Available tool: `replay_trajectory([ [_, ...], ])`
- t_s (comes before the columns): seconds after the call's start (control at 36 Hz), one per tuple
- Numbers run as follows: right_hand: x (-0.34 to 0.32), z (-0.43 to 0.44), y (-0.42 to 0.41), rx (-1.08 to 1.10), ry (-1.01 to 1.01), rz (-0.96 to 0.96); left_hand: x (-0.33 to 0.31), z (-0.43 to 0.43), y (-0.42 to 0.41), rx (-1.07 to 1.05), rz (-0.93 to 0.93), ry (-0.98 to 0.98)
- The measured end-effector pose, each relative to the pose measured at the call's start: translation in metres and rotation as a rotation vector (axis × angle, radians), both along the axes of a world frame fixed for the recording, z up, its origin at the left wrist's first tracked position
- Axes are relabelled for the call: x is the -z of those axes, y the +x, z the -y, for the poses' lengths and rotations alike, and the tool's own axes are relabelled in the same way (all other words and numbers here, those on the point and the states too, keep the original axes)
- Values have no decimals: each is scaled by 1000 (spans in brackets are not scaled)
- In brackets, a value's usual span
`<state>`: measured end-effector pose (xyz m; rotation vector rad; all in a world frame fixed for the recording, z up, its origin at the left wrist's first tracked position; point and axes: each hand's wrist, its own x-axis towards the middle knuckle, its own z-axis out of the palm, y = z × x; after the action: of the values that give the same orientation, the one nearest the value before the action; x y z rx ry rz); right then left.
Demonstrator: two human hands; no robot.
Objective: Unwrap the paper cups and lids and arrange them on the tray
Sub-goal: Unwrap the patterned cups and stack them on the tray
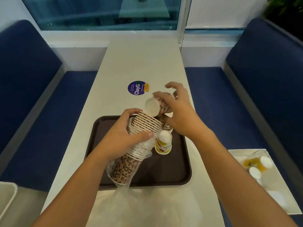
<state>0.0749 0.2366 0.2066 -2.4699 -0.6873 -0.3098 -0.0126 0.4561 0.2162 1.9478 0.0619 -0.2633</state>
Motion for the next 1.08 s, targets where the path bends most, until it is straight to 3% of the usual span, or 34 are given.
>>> replay_trajectory([
  [0.08, 14, 13, 13, 205, 175, -93, 6, -1, 4, -14, -17, -4],
  [0.19, 49, 24, 21, 283, 244, -350, 15, -3, 7, -40, -29, -1],
  [0.42, 116, 21, 30, 285, 136, -612, 29, 0, 10, -68, -38, 26],
  [0.58, 96, 21, 23, 289, 118, -579, 25, -2, 10, -74, -29, 42],
  [0.67, 62, 13, 7, 291, 280, -381, 20, -3, 7, -69, -28, 43],
  [0.75, 28, -2, -12, 150, 404, -307, 16, -1, 3, -65, -22, 39],
  [0.89, -12, -19, -42, -124, 334, -423, 8, 3, -4, -67, 4, 28],
  [1.08, -26, -17, -46, -73, 506, -530, -3, 2, -15, -39, 27, 53],
])
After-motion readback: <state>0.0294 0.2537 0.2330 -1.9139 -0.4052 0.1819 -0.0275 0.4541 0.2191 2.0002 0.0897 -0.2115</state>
